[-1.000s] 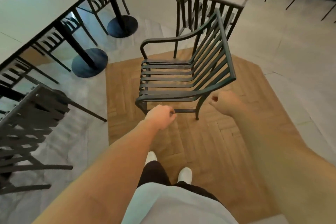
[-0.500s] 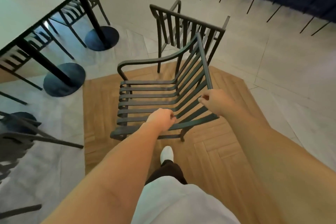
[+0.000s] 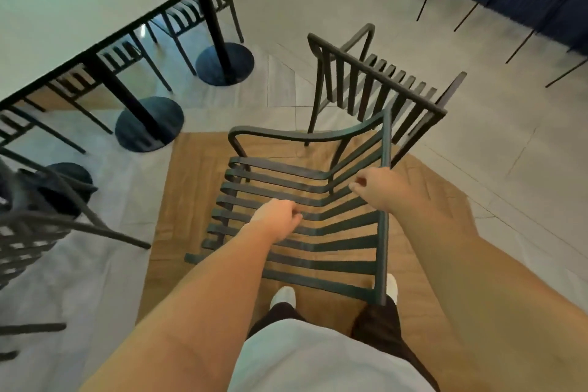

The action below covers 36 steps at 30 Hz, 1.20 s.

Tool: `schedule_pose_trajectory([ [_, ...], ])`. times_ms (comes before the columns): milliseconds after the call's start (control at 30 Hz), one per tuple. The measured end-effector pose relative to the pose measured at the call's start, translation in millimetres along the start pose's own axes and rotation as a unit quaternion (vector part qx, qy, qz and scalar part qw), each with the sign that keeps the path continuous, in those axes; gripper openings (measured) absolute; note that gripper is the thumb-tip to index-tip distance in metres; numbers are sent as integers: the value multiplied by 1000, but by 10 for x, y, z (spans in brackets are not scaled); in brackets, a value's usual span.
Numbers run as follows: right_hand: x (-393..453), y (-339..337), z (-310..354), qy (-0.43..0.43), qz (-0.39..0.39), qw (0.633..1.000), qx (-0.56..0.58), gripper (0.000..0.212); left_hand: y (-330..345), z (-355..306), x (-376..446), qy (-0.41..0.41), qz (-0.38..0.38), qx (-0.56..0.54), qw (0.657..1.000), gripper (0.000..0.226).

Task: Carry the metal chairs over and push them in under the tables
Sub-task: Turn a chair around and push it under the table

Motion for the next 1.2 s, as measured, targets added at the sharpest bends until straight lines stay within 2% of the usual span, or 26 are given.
schedule_pose_trajectory([
  [267,662,-144,-204,-109,75,987,-96,32,381,-136,61,-156,-85,-101,979,34],
  [367,729,-169,-389,-141,116,975,-129,27,706,-430,16,-197,-79,-146,966,35],
  [567,712,-216,-605,-210,121,952,-186,27,1053,-1019,-1,-212,-115,-213,947,34],
  [867,564,-125,-613,-239,106,946,-192,23,1318,-1231,-143,-229,-162,-242,929,39],
  [1100,685,-65,-720,-274,132,915,-266,39,1470,-1387,-112,-263,-160,-270,912,46],
  [1200,837,-113,-755,-280,162,900,-293,50,1475,-1436,-36,-278,-168,-306,895,50],
])
Point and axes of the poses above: each hand's wrist, its own x-axis towards the middle knuckle, its own y-axis out of the palm, z = x × y, the point moved 8 cm from there along x, towards the middle knuckle, and after that the axes turned 7 degrees about z, right-handed, at the moved point
